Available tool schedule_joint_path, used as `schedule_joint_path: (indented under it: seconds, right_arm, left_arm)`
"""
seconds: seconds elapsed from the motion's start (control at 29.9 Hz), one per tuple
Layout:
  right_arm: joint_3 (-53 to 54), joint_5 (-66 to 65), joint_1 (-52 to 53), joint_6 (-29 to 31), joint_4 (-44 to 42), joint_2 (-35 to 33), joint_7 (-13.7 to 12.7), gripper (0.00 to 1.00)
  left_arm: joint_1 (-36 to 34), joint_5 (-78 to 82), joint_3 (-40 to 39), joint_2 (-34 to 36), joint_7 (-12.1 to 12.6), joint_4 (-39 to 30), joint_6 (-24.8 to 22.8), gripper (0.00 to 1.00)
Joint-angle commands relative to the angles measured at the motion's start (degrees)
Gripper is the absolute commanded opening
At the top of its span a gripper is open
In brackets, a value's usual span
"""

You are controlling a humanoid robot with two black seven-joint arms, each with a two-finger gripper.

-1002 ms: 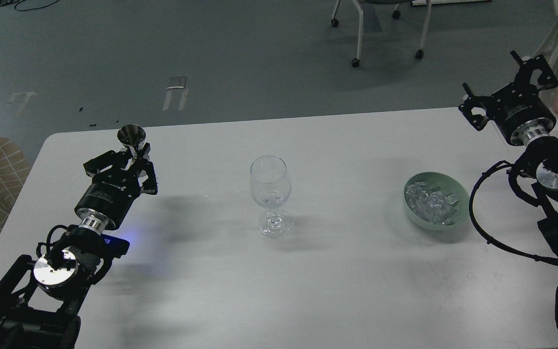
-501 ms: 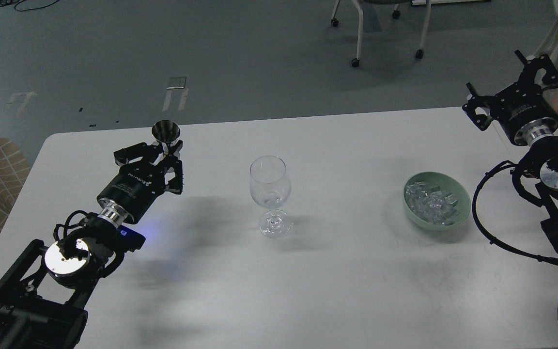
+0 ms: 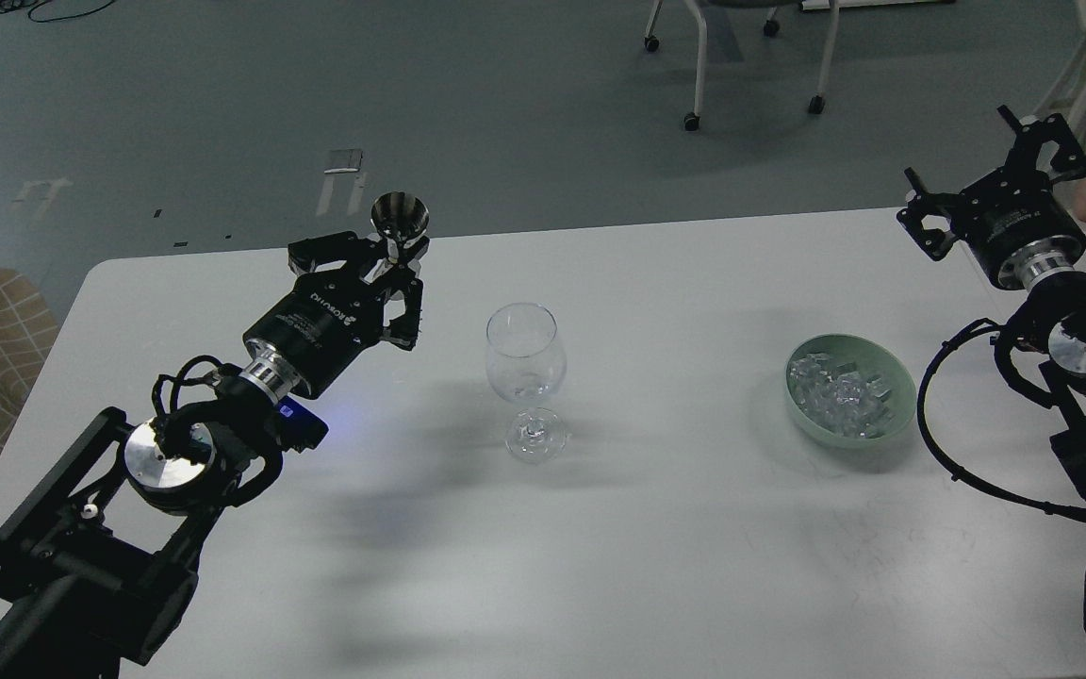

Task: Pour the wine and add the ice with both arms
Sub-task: 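Lift the jigger with the left gripper and carry it over the glass, then tilt the jigger with the left gripper to pour into the glass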

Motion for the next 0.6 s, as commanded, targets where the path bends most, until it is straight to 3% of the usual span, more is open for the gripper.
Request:
schedule_joint_path:
  seconds: [0.0, 0.57]
  right_arm:
    - [0.2, 0.0, 0.0, 0.0, 0.1, 0.3, 0.1, 1.00]
    - [0.2, 0.1, -0.4, 0.1, 0.2, 0.3, 0.1, 1.00]
  left_arm:
    - [0.3, 1.0, 1.6, 0.0, 0.0, -1.7, 1.2, 0.12]
    - [-0.8, 10.4, 2.3, 0.1, 1.5, -3.6, 3.2, 0.12]
